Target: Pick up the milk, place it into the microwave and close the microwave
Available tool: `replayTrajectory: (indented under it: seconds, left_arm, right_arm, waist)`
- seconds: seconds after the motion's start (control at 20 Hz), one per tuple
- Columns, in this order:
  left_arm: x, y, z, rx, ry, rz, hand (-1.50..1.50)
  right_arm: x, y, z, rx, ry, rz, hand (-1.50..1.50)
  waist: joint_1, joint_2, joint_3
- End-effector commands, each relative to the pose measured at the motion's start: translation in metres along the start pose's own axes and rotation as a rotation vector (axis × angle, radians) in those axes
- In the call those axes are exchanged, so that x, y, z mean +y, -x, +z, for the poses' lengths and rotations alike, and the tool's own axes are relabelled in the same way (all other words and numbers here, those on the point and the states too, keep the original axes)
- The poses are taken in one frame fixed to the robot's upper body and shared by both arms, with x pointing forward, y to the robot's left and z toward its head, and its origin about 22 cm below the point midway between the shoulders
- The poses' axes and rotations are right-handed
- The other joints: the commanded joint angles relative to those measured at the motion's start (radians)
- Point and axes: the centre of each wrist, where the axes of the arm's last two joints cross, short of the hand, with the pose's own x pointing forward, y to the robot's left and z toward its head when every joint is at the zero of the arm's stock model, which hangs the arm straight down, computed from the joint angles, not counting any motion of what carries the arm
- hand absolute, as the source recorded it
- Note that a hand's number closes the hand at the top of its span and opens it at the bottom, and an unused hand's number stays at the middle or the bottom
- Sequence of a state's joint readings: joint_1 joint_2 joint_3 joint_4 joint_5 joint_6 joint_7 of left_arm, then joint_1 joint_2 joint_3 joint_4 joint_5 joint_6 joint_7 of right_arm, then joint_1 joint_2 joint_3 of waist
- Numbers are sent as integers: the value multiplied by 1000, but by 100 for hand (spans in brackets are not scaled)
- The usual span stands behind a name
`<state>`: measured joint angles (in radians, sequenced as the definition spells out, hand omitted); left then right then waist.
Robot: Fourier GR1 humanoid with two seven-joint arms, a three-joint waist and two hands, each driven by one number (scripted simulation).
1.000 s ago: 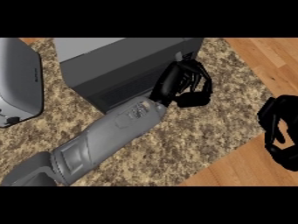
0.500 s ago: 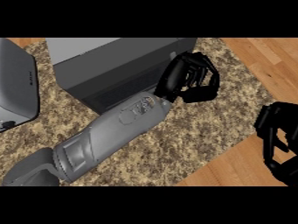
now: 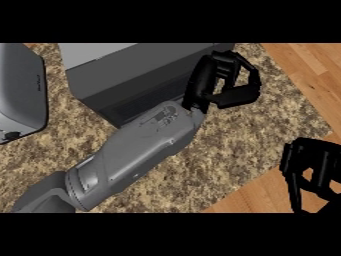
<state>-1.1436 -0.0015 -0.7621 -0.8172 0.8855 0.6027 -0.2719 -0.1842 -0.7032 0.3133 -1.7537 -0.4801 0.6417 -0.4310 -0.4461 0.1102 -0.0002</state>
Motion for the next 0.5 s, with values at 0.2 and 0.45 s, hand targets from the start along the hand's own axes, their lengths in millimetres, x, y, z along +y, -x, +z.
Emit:
replayTrajectory:
  seconds: [0.2, 0.45]
  left_arm:
    - [44, 35, 5, 209, -185, 313, 150]
    - [51, 48, 10, 228, -161, 369, 150]
  right_arm:
    - [35, 12, 0, -20, -33, -113, 150]
    - [52, 14, -2, -31, -13, -135, 150]
  waist:
    - [61, 11, -5]
    - [85, 5, -3]
